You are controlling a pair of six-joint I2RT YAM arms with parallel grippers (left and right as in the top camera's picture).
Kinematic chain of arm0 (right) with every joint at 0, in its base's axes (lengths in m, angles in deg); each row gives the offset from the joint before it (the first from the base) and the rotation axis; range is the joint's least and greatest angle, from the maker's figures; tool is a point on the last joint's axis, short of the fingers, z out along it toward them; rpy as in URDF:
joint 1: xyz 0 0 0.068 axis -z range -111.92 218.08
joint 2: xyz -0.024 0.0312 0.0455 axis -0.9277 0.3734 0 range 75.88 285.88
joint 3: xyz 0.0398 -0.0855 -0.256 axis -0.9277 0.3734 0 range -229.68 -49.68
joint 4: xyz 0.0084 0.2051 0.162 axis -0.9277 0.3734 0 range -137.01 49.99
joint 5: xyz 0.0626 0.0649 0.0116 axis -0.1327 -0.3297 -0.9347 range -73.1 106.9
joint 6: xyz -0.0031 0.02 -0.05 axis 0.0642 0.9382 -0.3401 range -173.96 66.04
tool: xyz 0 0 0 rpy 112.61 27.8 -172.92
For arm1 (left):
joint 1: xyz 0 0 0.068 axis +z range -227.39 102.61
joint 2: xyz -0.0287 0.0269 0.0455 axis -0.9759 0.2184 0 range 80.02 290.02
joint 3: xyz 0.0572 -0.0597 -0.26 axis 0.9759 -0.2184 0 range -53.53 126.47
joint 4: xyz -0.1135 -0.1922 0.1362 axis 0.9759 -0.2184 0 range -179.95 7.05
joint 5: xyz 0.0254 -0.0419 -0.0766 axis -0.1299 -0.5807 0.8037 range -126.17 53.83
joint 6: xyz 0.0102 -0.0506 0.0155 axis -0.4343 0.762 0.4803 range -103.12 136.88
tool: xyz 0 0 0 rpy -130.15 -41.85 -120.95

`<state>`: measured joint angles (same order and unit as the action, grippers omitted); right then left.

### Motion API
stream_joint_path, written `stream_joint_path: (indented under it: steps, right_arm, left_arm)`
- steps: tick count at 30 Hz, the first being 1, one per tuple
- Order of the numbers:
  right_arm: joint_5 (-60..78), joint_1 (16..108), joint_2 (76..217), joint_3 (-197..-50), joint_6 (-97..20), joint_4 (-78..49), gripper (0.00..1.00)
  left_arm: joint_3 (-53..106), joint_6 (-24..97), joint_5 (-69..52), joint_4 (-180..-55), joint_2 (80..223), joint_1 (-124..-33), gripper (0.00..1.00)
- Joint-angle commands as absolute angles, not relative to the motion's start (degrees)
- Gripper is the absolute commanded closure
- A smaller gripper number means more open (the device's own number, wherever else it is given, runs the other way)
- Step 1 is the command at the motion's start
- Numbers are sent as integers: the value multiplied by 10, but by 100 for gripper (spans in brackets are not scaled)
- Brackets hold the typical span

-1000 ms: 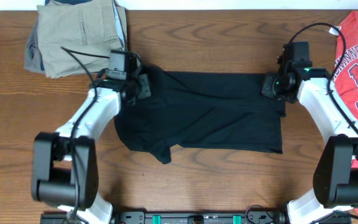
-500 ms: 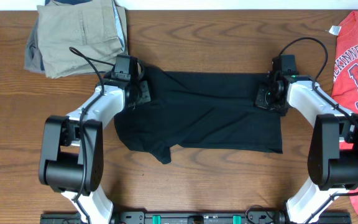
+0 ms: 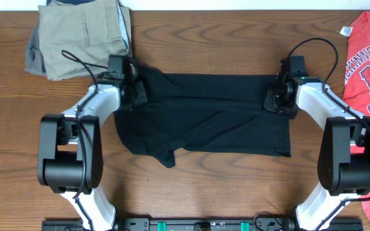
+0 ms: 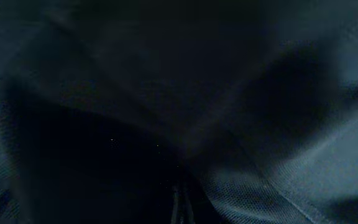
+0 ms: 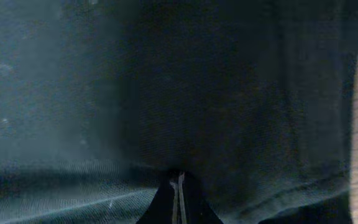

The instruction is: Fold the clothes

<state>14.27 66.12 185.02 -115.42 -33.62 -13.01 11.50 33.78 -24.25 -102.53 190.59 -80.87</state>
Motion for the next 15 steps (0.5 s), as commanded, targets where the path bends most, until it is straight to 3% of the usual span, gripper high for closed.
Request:
stream_joint_path:
  steps: [1,11,15]
  right_arm:
    - [186,672,1874,-1153,-329,-118,99]
    - [183,681,1870,-1180,-325,-112,99]
    - [179,680,1870,-1217,-325,-77,95]
  left_arm:
    - [95,352,-309,-1065,1923,-763,94]
    - [95,352,-309,-1096,1862,-762,94]
    - [95,352,-309,-1105,1843,-762,94]
